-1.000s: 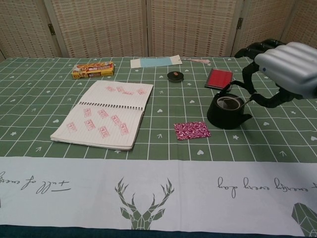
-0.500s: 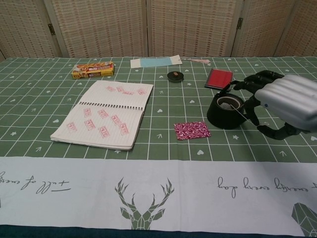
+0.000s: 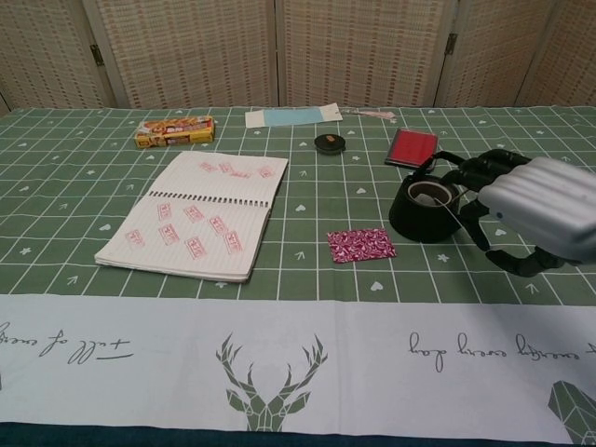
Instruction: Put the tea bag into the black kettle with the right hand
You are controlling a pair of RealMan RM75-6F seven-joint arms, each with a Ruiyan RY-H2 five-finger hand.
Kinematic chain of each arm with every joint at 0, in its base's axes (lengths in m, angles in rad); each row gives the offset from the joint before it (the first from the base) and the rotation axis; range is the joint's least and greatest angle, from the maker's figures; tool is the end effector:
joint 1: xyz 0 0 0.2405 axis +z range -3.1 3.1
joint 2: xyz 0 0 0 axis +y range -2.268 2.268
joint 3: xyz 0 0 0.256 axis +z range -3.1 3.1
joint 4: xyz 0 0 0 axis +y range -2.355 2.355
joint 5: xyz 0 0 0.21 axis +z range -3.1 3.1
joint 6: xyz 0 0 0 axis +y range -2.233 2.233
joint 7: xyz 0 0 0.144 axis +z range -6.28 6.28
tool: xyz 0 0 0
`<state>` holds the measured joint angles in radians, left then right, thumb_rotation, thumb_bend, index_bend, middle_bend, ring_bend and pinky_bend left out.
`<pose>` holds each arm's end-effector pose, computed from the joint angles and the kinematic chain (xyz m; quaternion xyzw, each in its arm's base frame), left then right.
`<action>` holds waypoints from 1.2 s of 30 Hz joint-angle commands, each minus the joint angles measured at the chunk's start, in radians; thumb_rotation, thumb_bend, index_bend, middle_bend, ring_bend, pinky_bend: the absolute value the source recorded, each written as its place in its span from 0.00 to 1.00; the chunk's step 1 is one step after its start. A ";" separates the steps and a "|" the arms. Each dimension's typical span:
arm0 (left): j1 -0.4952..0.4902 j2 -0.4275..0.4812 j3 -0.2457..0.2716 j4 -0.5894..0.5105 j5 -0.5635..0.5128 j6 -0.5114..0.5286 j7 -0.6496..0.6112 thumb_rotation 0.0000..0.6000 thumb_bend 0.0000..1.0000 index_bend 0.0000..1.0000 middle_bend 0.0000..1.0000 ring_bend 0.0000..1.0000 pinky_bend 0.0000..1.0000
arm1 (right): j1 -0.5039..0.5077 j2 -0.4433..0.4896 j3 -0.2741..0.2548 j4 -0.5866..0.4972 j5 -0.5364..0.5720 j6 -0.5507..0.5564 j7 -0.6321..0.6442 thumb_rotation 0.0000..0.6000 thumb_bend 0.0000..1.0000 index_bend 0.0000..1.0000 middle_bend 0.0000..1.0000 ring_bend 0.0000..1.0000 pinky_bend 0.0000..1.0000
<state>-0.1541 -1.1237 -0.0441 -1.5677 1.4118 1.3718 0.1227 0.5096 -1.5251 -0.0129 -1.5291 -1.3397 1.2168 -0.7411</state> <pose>-0.3248 0.2020 0.1519 -0.6307 -0.3716 -0.3129 0.6051 -0.2075 -0.2627 -0.0057 0.7936 -0.1983 0.2713 0.5072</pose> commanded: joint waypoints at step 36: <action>0.011 -0.014 0.032 -0.007 0.094 0.053 0.022 1.00 0.33 0.00 0.07 0.11 0.08 | -0.399 0.368 -0.051 -0.100 -0.052 0.374 0.550 1.00 0.44 0.00 0.00 0.00 0.00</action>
<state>-0.1439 -1.1361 -0.0157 -1.5736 1.4994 1.4208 0.1456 0.1701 -1.2041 -0.0514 -1.6884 -1.4038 1.5793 -0.3417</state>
